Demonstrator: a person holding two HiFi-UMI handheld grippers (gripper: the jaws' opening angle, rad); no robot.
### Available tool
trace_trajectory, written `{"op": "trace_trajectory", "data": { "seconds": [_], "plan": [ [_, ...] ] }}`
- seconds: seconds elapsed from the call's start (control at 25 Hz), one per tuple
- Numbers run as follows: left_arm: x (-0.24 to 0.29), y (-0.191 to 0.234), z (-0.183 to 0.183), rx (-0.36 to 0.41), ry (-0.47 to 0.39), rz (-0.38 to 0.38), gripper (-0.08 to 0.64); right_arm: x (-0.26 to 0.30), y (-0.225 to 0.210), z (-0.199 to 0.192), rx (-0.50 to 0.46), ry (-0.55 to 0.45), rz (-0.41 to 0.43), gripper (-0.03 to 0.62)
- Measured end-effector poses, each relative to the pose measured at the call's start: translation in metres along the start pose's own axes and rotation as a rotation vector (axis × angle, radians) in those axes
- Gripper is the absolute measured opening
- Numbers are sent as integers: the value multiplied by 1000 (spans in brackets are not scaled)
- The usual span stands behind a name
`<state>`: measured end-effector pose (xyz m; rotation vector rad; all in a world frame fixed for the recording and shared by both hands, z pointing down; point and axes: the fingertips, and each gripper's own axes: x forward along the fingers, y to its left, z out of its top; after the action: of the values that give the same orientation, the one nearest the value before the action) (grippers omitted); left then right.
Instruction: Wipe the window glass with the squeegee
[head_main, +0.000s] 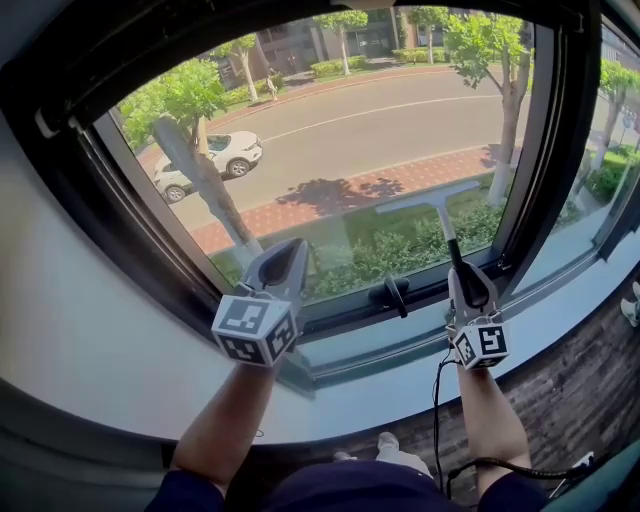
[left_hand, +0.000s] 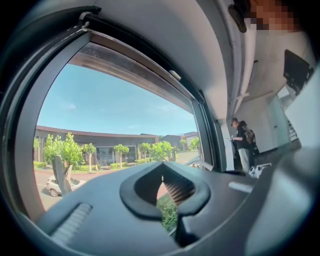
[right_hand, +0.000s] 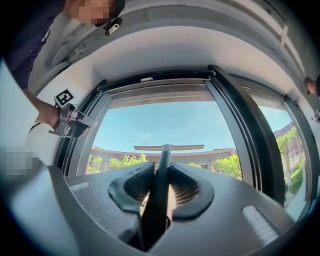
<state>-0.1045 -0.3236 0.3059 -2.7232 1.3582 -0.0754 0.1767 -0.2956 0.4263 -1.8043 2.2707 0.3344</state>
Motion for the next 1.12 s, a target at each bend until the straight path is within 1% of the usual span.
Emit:
{"op": "trace_trajectory", "data": {
  "seconds": [0.2,0.52,0.72,0.88,1.12],
  "plan": [
    [1,-3,-12,-2,9,-3,5,-8,0,-15,10,26,-4,103],
    [4,-12,-44,-39,58,-17,5,-21,-4,-37,25,70,-20,101],
    [5,-17,-61,-56,86,-22,5,-30,-6,-47,60,94,-46,101],
    [6,-21,-76,-71,107,-27,5,-31,-2,-59,45,100,-16,101],
    [7,-21,-86,-78,133,-21,5,-32,1,-67,45,105,16,101]
  ]
}}
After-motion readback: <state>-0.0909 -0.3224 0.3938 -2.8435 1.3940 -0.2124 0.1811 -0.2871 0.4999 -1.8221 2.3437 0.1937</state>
